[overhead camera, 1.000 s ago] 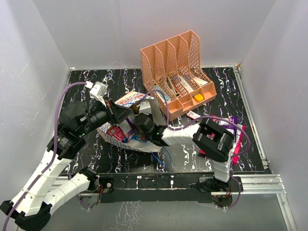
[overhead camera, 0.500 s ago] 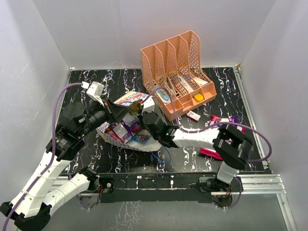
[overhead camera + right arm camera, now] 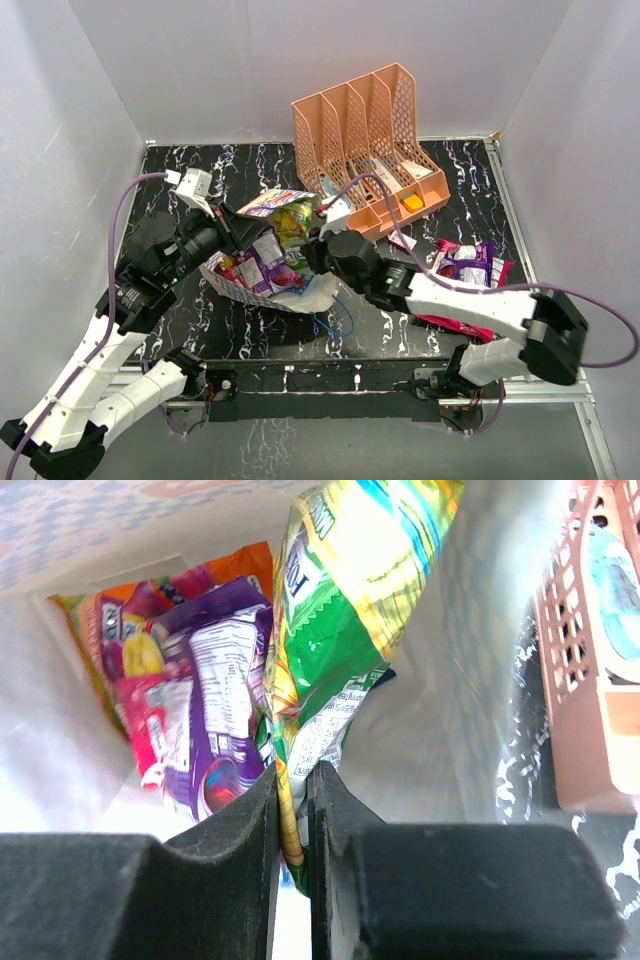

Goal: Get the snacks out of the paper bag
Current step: Take out the snack from the paper bag, then place the snack at the center of the board.

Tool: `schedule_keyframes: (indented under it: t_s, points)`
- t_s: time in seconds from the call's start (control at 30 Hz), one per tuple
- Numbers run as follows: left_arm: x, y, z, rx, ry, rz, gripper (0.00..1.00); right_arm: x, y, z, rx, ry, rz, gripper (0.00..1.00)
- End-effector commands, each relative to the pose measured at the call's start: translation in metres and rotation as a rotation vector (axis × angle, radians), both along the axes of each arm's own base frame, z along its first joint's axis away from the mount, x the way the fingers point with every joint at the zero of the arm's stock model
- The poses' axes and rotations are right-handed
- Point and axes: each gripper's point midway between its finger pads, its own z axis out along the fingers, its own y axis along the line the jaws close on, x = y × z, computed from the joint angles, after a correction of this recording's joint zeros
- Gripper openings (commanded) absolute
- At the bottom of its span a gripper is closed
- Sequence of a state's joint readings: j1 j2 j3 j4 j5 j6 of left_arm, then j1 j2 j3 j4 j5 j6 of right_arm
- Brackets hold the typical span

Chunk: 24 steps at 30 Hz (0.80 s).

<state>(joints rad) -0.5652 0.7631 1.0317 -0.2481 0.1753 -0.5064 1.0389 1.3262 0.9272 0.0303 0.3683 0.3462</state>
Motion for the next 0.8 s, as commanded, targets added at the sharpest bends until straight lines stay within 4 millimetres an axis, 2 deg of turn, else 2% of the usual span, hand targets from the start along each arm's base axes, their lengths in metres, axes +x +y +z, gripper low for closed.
schedule_keyframes:
  t_s: [0.0, 0.17, 0.3, 0.37, 0.57, 0.67, 0.77]
  points:
    - [0.004, 0.0, -0.002, 0.0, -0.002, 0.018, 0.0, -0.023, -0.025, 0.051, 0.098, -0.023, 0.02, 0.07]
    - [0.007, -0.005, -0.002, -0.007, 0.006, 0.006, 0.0, -0.013, -0.045, 0.077, 0.051, -0.058, -0.072, 0.07]
    - [0.008, -0.003, 0.0, -0.009, 0.003, 0.017, 0.0, -0.009, -0.074, 0.107, 0.116, -0.083, -0.17, 0.07]
    - [0.008, -0.003, -0.001, -0.007, 0.006, 0.02, 0.0, -0.006, -0.096, 0.12, 0.128, -0.106, -0.252, 0.07]
    - [0.008, -0.002, -0.005, 0.0, 0.016, 0.022, 0.0, 0.023, -0.184, 0.152, 0.115, -0.185, -0.619, 0.08]
    - [0.008, -0.001, -0.004, -0.002, 0.014, 0.028, 0.0, 0.045, -0.22, 0.157, 0.111, -0.192, -0.751, 0.08]
    - [0.007, -0.001, -0.004, -0.008, 0.02, 0.026, 0.0, 0.073, -0.244, 0.152, 0.097, -0.163, -0.822, 0.08]
